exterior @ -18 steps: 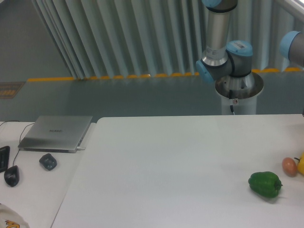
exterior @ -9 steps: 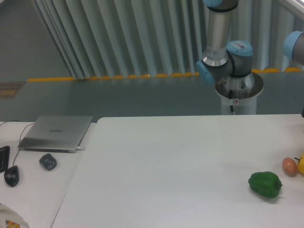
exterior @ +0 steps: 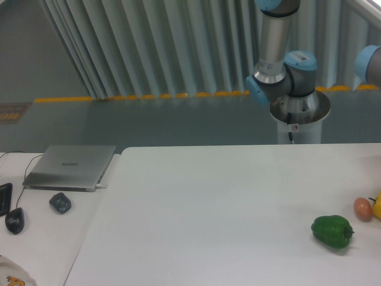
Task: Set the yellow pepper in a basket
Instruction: 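Lower the gripper down onto the yellow pepper beside the orange object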
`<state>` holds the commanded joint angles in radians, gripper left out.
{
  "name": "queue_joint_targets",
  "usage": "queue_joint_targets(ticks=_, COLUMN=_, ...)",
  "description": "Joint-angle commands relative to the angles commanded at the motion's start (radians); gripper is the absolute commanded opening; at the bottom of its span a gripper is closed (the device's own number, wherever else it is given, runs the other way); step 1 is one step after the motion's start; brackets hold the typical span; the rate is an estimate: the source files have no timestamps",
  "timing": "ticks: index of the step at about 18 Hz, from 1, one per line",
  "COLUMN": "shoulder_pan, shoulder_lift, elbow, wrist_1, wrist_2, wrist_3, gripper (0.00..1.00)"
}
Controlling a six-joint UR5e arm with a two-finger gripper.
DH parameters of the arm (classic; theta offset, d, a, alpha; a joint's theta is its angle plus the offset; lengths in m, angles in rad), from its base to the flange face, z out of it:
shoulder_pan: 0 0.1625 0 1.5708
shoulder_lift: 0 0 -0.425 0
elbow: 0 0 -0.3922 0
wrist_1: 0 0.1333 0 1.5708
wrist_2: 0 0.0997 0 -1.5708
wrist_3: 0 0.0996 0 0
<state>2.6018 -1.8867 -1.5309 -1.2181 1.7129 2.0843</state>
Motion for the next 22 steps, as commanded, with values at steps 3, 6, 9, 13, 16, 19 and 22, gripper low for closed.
queue_joint_targets(ticks=3, shoulder_pan=-0.038, shoulder_lift=-0.029, elbow=-0.008, wrist_1=0.009, wrist_2=0.12, wrist_3=0.101, gripper=1.0)
queue_joint_targets(ticks=6, shoulder_pan=-0.039, shoulder_lift=-0.038, elbow=-0.015, wrist_1=0.009, wrist_2=0.126, wrist_3=0.147, gripper=1.0)
queue_joint_targets(ticks=9, shoulder_pan=-0.039, shoulder_lift=-0.051, elbow=-0.034, wrist_1=0.034, wrist_2=0.126, wrist_3=0.16, gripper=1.0)
queue_joint_targets(ticks=13, shoulder_pan=-0.037, shoulder_lift=-0.066, elbow=-0.06, wrist_1=0.074, wrist_2=0.126, wrist_3=0.174, gripper=1.0)
queue_joint_targets(ticks=16, shoulder_pan=-0.037, shoulder_lift=-0.068, elbow=-0.077, wrist_1=0.077, wrist_2=0.128, wrist_3=0.174, gripper=1.0)
queue_joint_targets(ticks=19, shoulder_pan=-0.035, shoulder_lift=-0.069, elbow=-0.091, wrist_1=0.094, wrist_2=0.138, wrist_3=0.18, gripper=0.99)
queue_joint_targets(ticks=22, shoulder_pan=-0.032, shoulder_lift=-0.072, elbow=-0.095, wrist_1=0.095, wrist_2=0.172, wrist_3=0.204, gripper=0.99)
